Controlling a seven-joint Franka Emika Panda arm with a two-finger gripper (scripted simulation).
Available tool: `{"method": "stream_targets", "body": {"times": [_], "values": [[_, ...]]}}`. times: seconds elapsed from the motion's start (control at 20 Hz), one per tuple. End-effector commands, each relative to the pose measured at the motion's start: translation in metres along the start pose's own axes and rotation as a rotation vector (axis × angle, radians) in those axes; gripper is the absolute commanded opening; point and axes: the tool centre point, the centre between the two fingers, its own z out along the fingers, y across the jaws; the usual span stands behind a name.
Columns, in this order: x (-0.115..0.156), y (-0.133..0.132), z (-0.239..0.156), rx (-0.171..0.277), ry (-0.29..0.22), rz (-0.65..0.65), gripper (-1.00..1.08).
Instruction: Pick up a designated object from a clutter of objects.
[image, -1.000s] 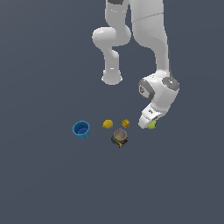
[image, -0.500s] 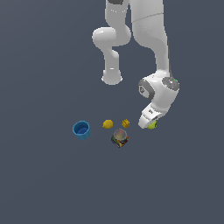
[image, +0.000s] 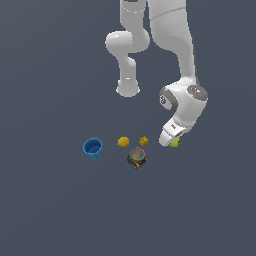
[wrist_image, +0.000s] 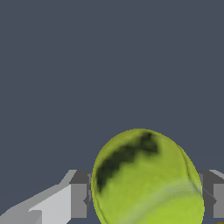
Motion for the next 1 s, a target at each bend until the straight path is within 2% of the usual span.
{"method": "stream_targets", "body": {"times": [0.0,0.35,0.95], "values": [[0.005,0.004,-0.012,0.0,0.002,0.0,-1.0],[0.021,0.021,-0.062,0.001,0.002,-0.001,-1.0],[0.061,0.06,-0.173,0.003,0.003,-0.002,-1.0]]}}
